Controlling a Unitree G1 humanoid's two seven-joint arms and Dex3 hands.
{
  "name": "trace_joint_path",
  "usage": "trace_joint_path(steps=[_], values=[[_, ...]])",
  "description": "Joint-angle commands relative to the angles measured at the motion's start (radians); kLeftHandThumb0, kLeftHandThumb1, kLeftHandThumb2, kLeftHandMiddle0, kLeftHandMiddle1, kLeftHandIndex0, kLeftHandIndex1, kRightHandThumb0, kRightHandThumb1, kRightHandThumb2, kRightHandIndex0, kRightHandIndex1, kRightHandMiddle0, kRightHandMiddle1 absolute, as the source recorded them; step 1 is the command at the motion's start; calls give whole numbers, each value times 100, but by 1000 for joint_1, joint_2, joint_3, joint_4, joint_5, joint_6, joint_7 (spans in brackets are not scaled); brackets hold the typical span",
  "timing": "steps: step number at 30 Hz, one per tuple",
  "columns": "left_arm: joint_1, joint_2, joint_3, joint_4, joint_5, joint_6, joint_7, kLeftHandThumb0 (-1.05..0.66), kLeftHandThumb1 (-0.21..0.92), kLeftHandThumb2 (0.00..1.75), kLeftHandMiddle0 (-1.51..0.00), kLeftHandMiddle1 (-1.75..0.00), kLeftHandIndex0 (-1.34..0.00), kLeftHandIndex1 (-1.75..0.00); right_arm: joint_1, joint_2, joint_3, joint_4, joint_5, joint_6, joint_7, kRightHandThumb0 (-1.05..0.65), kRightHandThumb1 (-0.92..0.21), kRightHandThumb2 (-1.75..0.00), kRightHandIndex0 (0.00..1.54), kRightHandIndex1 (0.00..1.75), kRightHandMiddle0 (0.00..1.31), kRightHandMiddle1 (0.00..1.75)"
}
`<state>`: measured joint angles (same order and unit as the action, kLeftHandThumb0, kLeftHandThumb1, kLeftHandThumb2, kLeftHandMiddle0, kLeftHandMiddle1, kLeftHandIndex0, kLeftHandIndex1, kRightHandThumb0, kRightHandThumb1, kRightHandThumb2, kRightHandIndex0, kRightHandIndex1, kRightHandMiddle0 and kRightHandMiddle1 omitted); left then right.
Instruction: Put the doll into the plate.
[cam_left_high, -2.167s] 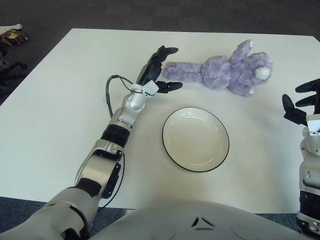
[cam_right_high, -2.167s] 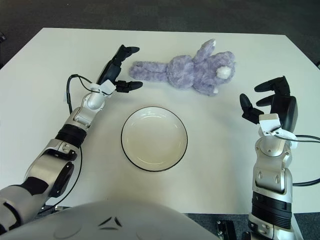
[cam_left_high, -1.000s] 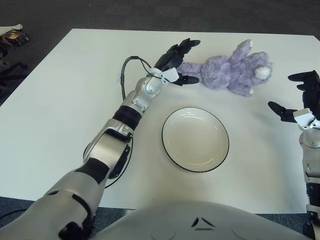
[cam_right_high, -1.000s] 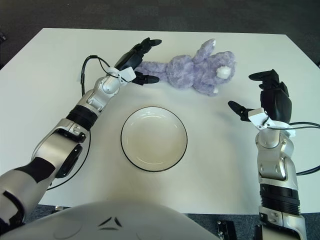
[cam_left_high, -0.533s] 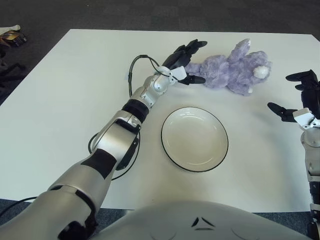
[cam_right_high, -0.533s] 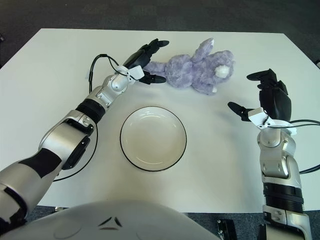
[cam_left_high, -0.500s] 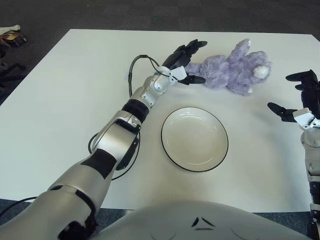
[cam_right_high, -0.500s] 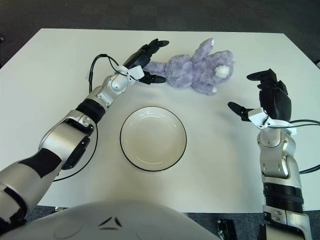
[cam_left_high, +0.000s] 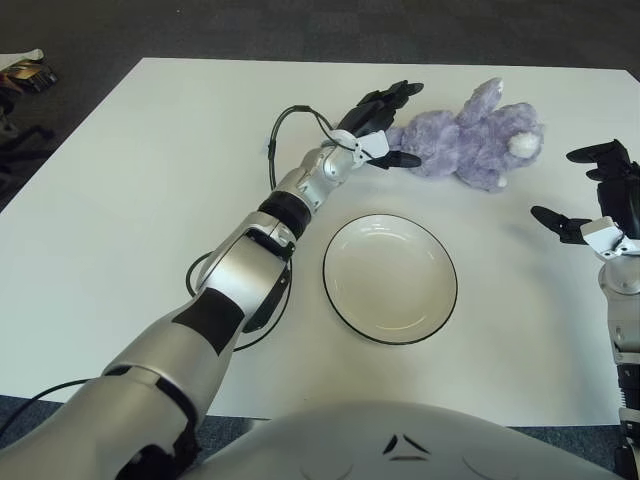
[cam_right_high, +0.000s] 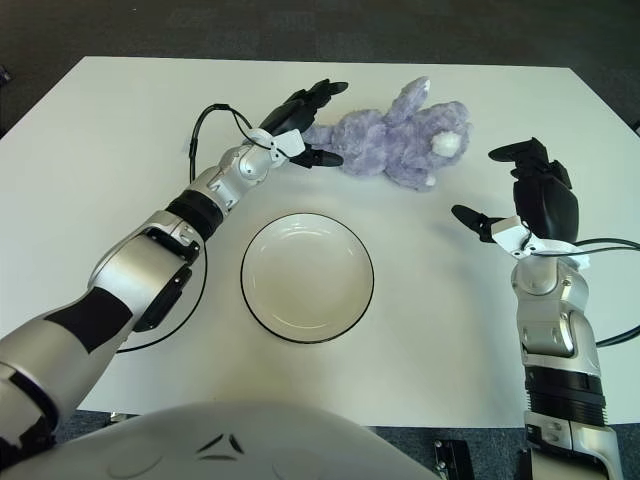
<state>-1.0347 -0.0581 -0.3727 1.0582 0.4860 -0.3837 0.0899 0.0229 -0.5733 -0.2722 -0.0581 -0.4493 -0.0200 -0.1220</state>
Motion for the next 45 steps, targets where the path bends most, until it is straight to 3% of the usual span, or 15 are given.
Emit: trace_joint_path(steps=[1,15,30,39,45], values=[[-37,-6,-16,19,20,34,-5,-84,70,36,0,-39,0,-40,5,0,6,-14,-3,4,10,-57,-34,-90,8,118,0,122],[-75,-27,-82,53,88,120,29,-85,68,42,0,-20,0,-22,42,33,3,-79,-4,0,1,-48,-31,-95,10,113,0,120],[-112,-63,-137,93,152,183,59,-82,61,50,-2,-21,0,-3,103,76,-22,-178,-20,8,-19,-48,-31,-96,9,106,0,118],[-128,-89,-153,129,165,172,99,-77,53,61,0,-39,0,-13,125,95,-28,-223,-22,22,-13,-44,-30,-97,9,110,0,120],[-148,-104,-178,155,186,168,133,-76,50,63,0,-31,0,-29,135,116,-27,-257,-11,53,2,-40,-28,-100,6,109,0,119]])
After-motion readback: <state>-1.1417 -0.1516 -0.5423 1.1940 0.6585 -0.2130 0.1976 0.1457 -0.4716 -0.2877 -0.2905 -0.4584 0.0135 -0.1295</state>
